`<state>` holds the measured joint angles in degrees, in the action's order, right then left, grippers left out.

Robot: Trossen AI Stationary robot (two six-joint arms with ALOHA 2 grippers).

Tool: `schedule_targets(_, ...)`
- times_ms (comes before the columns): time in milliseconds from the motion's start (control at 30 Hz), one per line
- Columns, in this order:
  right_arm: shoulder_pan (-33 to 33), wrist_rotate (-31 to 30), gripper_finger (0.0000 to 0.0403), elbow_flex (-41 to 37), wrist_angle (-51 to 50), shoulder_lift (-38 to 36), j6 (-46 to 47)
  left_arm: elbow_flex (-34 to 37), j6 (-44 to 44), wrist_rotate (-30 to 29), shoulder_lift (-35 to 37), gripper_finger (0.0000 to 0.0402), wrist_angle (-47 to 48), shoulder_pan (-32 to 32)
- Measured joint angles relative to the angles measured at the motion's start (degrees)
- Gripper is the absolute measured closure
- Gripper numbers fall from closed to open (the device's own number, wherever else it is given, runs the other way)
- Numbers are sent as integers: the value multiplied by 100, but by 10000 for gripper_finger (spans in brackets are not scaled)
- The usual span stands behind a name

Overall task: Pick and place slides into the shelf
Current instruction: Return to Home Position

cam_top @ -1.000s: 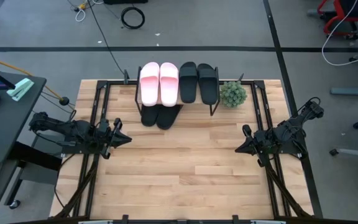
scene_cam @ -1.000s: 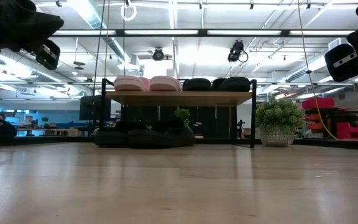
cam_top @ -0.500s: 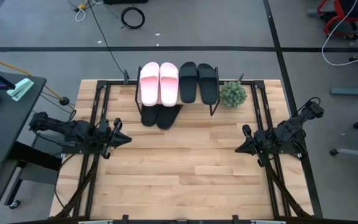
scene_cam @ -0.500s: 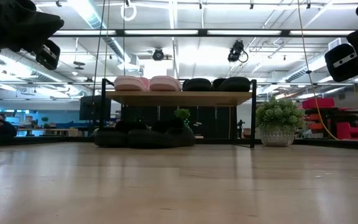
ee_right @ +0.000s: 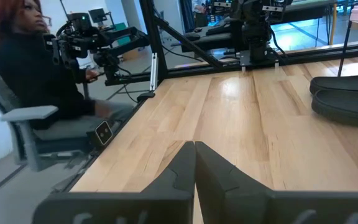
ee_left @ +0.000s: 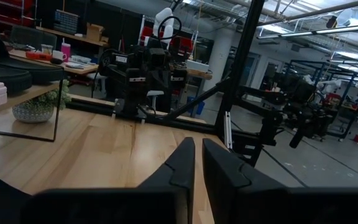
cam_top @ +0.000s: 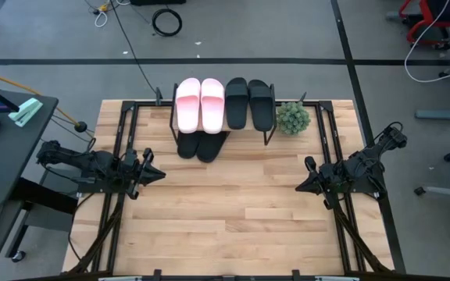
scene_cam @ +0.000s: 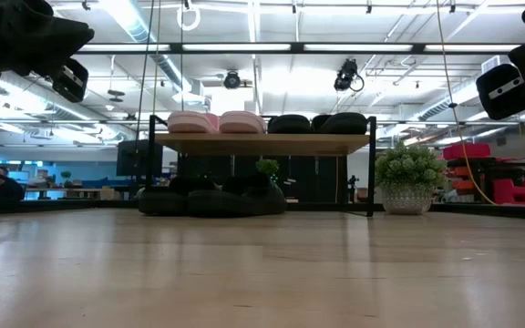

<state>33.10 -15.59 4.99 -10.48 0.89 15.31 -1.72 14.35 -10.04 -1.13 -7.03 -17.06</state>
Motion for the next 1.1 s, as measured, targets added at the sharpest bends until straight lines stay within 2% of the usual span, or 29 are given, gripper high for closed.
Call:
schedule_targets(500, 0, 0, 389, 2, 2, 0, 0, 0, -3, 0, 0, 376, 0, 0)
schedule_targets(867, 0, 0, 389, 2, 0, 0, 0, -2, -1, 0, 1, 363, 0, 1)
schedule_targets(1100, -1, 0, 389, 2, 2, 0, 0, -1, 0, 0, 1, 369, 0, 2)
